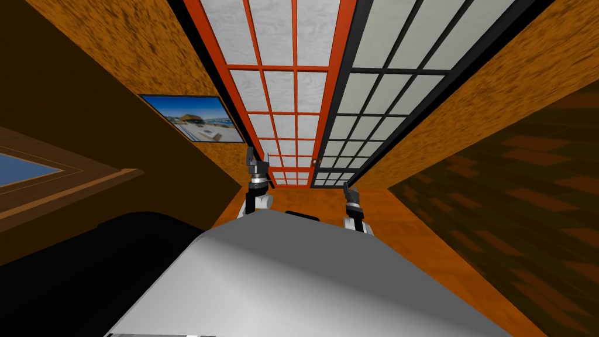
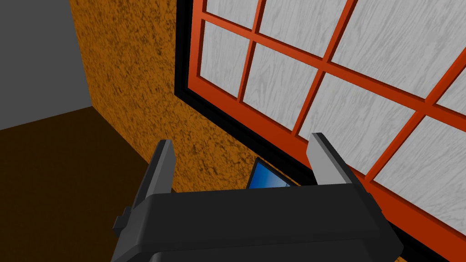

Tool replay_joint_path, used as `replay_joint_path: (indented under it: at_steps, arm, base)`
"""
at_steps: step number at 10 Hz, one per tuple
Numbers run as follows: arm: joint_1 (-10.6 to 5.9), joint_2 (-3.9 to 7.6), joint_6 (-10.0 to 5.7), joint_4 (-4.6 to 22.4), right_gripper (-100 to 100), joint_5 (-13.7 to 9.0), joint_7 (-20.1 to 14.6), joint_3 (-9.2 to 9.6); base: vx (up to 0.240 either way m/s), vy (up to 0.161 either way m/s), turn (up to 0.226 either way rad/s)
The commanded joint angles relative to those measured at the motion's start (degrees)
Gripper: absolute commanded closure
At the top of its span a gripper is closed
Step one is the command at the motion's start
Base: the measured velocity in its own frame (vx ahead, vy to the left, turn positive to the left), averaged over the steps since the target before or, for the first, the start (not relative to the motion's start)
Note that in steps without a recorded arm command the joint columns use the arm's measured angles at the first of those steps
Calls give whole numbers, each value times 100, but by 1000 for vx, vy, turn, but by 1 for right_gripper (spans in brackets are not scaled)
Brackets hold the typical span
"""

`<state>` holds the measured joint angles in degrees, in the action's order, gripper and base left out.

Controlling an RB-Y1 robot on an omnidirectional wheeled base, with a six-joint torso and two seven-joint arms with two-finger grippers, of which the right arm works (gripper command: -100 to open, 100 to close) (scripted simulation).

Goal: Pull the door open

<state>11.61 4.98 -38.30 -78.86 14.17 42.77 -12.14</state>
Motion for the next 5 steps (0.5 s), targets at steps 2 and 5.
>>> replay_joint_path:
  at_steps: [2,5]
  arm:
    - [-142,18,-115,431,-100,136,336,-86]
    - [-286,25,-280,910,-100,285,700,-183]
  base:
    - [125,18,102]
    - [106,19,84]
